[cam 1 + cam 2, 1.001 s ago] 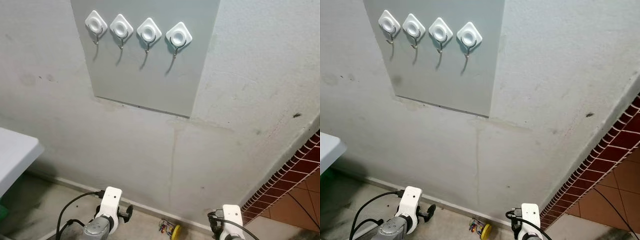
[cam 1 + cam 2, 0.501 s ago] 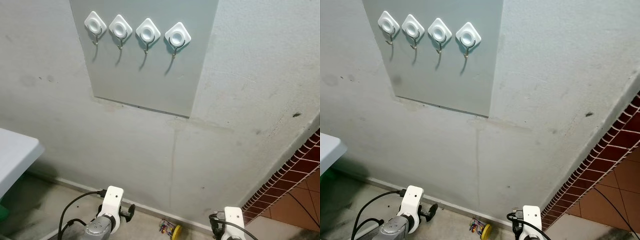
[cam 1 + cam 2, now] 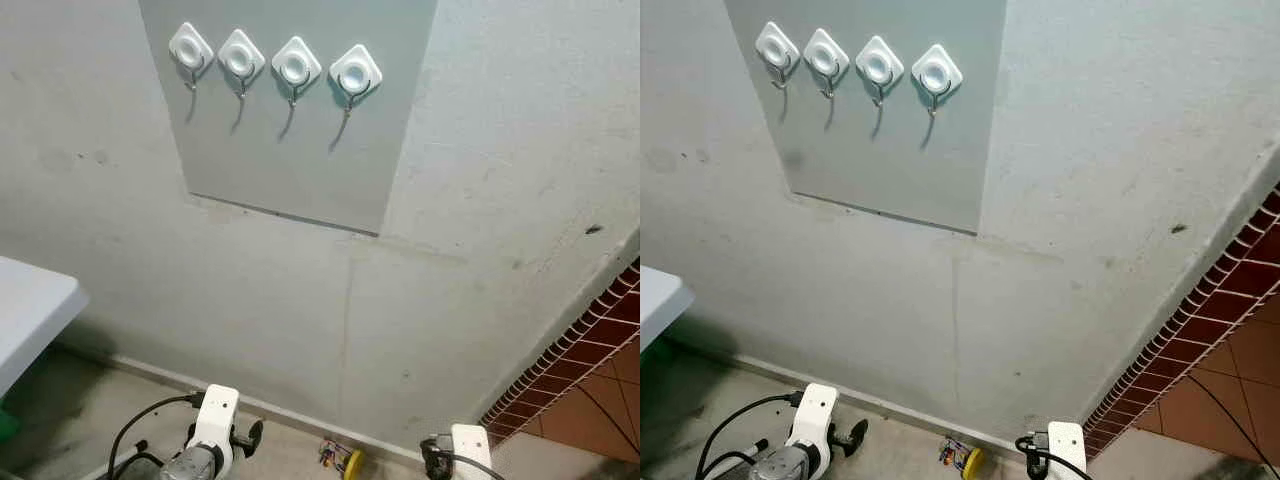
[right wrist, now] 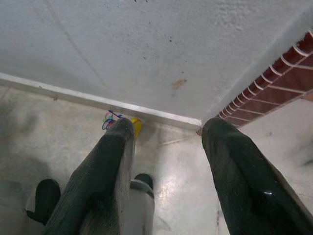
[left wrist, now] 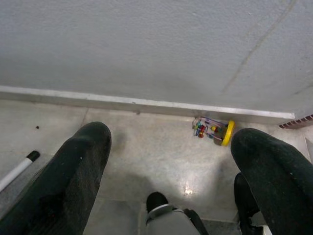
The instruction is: Hang keys on a hook
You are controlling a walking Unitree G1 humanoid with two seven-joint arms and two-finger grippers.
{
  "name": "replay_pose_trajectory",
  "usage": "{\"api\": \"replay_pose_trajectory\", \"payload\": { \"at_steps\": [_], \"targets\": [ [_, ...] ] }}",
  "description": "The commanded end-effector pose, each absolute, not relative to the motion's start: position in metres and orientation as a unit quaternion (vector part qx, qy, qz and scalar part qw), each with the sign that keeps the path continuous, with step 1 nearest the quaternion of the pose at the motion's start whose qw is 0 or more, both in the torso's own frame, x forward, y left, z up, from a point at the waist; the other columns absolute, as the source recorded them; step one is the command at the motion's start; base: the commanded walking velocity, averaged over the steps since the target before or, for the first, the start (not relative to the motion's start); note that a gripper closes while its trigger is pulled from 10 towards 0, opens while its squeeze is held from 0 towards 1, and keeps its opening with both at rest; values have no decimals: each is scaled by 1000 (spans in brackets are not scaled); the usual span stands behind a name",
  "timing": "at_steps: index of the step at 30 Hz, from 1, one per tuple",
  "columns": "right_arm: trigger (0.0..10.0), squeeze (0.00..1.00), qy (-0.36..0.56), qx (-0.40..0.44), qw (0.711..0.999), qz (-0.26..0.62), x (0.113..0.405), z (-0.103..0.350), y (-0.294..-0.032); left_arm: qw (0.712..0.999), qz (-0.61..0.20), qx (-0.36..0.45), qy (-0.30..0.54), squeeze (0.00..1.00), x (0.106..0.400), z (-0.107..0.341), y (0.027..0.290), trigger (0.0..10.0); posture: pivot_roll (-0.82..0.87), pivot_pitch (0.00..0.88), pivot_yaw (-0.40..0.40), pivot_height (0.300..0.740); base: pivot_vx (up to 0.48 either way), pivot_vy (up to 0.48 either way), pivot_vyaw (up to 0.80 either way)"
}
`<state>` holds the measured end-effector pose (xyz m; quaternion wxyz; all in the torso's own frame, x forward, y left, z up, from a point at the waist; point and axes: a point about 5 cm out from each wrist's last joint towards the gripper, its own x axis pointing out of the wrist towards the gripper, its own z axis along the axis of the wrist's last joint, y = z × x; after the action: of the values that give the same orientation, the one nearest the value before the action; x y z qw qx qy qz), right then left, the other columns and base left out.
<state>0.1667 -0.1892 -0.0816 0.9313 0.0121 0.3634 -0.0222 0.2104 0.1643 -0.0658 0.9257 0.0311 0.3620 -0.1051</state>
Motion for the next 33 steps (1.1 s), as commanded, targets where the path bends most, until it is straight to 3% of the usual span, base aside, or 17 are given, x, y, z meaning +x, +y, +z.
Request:
{"api": "replay_pose_trajectory", "payload": {
  "at_steps": [1,18,22,28,33],
  "targets": [
    [10000,0,359,15,933,-22,167,-81,-187,928,-102,28,357,0,210,-65,168,10000,14,31,-18,692,0,0,0],
    [10000,0,335,3,942,-17,188,-71,-192,941,-91,16,326,0,227,-55,161,10000,21,2,-32,692,0,0,0],
    [10000,0,289,25,957,-21,215,-55,-192,953,-97,-23,287,0,251,-38,146,10000,21,0,-27,692,0,0,0],
    [10000,0,249,25,968,-28,257,-28,-194,959,-95,-15,266,0,288,-12,138,10000,15,0,-25,692,0,0,0],
    [10000,0,237,17,971,-27,260,-24,-196,961,-90,-21,261,0,288,-11,142,10000,8,0,-21,692,0,0,0]
  ]
}}
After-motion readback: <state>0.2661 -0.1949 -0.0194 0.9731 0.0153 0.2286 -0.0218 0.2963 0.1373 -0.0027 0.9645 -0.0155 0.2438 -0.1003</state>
